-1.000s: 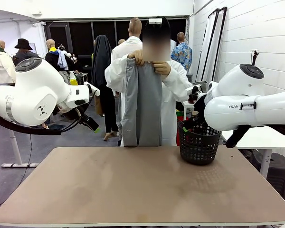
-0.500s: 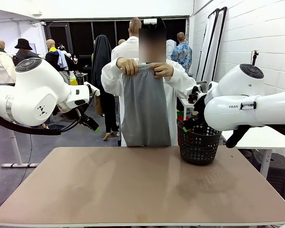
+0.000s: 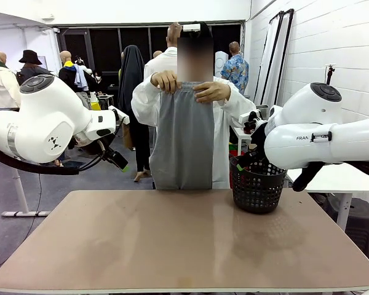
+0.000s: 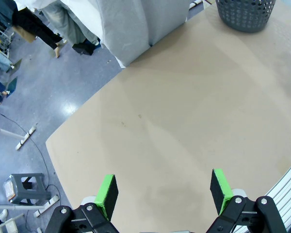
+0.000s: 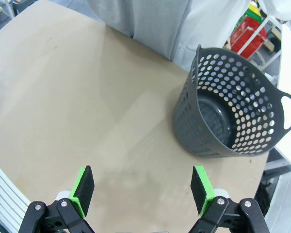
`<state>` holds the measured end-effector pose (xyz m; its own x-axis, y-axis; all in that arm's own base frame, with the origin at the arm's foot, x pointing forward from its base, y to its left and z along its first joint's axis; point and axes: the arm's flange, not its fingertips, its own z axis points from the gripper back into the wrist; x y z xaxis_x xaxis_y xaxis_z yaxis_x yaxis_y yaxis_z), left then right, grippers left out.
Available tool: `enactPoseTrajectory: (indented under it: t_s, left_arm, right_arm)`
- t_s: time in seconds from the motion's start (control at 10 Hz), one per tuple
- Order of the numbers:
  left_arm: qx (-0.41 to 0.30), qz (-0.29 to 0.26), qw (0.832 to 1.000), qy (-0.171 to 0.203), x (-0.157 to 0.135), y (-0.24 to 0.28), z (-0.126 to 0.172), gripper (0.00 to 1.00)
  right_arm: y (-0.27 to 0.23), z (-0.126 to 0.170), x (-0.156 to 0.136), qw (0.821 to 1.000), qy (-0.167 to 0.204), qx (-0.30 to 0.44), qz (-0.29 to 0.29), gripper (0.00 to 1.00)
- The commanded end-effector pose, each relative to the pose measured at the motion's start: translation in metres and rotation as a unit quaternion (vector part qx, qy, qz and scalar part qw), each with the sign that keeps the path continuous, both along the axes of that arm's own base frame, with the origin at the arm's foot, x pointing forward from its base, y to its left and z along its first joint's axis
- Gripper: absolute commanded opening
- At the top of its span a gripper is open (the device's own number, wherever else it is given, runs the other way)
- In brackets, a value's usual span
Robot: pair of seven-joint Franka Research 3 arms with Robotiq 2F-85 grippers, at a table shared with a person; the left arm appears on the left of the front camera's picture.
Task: Fold the training pants.
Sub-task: Grab both ends of the Training pants handed by a person.
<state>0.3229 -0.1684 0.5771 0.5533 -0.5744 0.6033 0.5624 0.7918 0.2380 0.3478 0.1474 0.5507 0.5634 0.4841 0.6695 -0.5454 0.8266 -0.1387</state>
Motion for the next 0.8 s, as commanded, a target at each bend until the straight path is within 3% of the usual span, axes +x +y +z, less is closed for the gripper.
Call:
enactPoseTrajectory:
  t_s: [0.0, 0.7]
  left_arm:
    - [0.0, -0.005, 1.0, -0.001, 0.0003, 0.0011, -0.0003, 1.0]
    - [0.0, -0.005, 1.0, -0.001, 0.0003, 0.0011, -0.0003, 1.0]
  right_arm:
    - [0.0002, -0.0001, 0.0, 1.0, 0.0, 0.0, 0.0, 1.0]
    - [0.0002, -0.0001, 0.0, 1.0, 0.0, 0.0, 0.0, 1.0]
